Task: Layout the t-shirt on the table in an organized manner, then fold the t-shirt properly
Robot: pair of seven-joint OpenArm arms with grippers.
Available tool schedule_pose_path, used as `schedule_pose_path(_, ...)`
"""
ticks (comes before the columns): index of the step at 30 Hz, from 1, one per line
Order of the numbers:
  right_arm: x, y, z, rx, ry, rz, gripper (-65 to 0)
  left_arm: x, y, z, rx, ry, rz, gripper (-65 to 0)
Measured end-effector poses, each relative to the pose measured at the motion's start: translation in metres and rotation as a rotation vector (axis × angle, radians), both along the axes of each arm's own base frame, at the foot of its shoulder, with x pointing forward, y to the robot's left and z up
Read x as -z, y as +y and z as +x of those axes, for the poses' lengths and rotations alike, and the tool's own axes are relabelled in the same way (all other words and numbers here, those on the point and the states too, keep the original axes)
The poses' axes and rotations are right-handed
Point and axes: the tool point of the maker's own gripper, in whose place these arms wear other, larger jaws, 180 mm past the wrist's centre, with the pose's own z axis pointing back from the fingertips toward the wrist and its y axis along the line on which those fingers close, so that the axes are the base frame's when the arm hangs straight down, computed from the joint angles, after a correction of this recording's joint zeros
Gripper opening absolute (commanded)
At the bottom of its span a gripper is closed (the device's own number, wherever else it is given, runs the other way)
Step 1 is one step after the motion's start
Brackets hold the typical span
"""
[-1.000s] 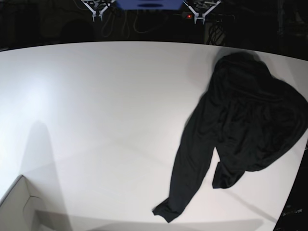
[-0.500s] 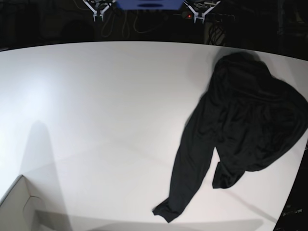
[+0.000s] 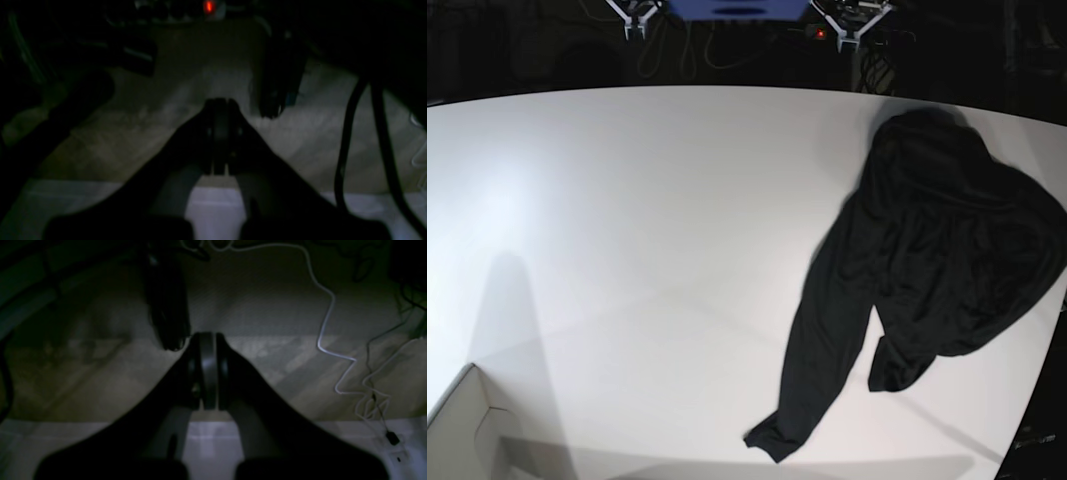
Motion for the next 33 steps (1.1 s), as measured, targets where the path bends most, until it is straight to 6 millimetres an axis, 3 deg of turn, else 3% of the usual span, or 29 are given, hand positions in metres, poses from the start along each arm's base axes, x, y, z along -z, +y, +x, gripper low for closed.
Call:
schedule_pose_path(6, -0.013, -0.008, 0.003, -0.008, -0.084, -0.016, -65.0, 0.0, -0.001, -0.006, -0.001, -0.001, -0.001, -65.0)
schedule_pose_path(11, -0.031, -0.01, -0.002, -0.016, -0.147, -0.02, -65.0, -0.003, -0.002, -0.024, 0.0, 0.014, -0.004, -65.0)
schedule_pose_path(24, -0.044, -0.011, 0.006, -0.022, -0.204, -0.024, -65.0, -0.039, 0.005, -0.002, 0.026, -0.195, -0.013, -65.0)
schedule_pose_path(28, -0.07, -0.017, 0.019, -0.036, -0.297, -0.035, -65.0, -0.059, 0.018, -0.01, 0.045, -0.233, 0.007, -65.0)
schedule_pose_path(33, -0.119, -0.016, 0.025, -0.053, -0.404, -0.036, -65.0, -0.108, 0.015, -0.002, 0.041, -0.361, -0.024, -65.0)
